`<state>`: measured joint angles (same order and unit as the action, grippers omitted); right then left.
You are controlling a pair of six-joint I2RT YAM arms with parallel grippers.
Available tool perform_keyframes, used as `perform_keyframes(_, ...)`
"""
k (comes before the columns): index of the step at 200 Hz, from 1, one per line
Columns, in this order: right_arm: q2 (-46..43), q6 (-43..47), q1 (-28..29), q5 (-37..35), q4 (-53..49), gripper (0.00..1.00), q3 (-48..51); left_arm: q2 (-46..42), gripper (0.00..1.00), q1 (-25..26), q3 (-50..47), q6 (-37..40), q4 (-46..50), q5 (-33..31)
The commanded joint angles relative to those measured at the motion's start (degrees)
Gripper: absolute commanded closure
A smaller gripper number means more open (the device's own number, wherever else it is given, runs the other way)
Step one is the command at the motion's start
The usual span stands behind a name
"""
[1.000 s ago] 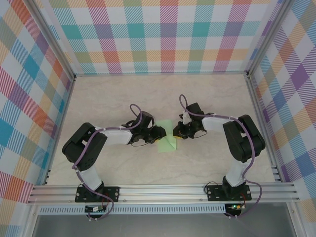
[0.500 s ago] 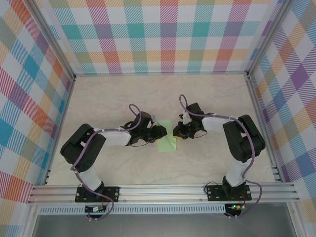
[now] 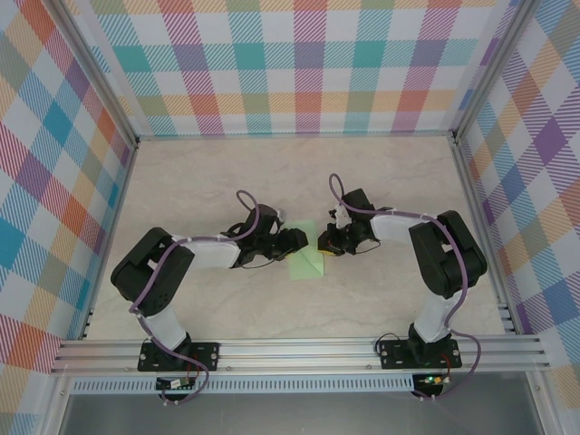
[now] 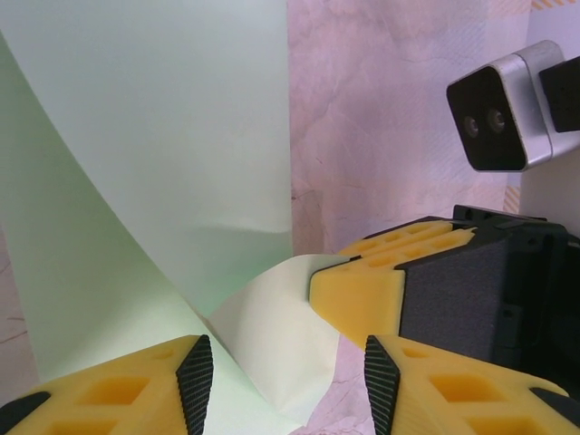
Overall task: Fold a paper plane with a square sheet of paper (pick it up from the middle)
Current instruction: Turn over the paper at the center of the table.
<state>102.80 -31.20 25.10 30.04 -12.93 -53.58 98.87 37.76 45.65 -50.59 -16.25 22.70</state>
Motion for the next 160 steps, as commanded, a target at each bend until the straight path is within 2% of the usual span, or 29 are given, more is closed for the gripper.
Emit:
perform_keyframes(1,-0.30,0.44,-0.41,0.35,-0.72,0.88,-0.91,1.62,0.51,0.56,1.95,-0.03,1.58,0.33)
perform_keyframes(34,-0.40,0.30,-0.41,0.54,-0.79,0.87,-1.00,2.84,0.59,0.66,2.37,-0.03,1.84,0.59)
perform_keyframes(54,-1.03,-0.09,-0.41,0.43,-1.37,0.80,-1.09,2.99,0.65,0.61,2.47,0.22,1.57,0.80)
perform_keyframes(77,-3.57,-1.19,-0.32,-0.34,-2.66,0.63,-1.26,3.14,0.73,0.61,2.76,0.75,2.16,0.50)
perform_keyframes(95,-6.81,-1.49,-0.49,-2.77,-3.77,0.56,-1.00,3.35,0.78,0.65,3.09,1.25,2.62,0.35)
perform_keyframes(137,-15.26,-1.53,-0.49,-14.26,-8.45,0.27,-0.18,2.54,0.90,0.65,4.50,4.03,6.08,-1.43)
perform_keyframes(160,-19.99,-1.15,-0.49,-19.30,-9.17,0.17,1.06,-0.64,0.94,0.65,6.56,7.69,12.40,-4.02)
